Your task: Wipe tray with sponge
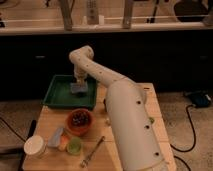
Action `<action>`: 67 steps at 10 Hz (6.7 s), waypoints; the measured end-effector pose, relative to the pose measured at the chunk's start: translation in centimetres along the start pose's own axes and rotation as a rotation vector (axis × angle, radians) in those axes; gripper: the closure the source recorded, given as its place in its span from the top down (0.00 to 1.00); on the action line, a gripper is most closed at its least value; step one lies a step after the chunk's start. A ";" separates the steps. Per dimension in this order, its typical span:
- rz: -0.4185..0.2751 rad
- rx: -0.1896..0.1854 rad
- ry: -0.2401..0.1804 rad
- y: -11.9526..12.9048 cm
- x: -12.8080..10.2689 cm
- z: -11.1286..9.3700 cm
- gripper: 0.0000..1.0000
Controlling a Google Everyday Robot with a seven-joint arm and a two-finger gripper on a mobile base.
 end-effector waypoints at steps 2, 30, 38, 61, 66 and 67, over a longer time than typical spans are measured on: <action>-0.104 -0.029 -0.005 1.7 -1.9 0.3 0.00; -0.246 -0.135 -0.019 7.7 4.8 -0.3 0.00; -0.314 -0.083 -0.037 1.7 -1.5 1.5 0.00; -0.248 -0.113 0.000 1.2 3.6 0.9 0.00; -0.249 -0.112 -0.001 1.2 3.5 0.9 0.00; -0.248 -0.112 -0.001 1.2 3.5 0.9 0.00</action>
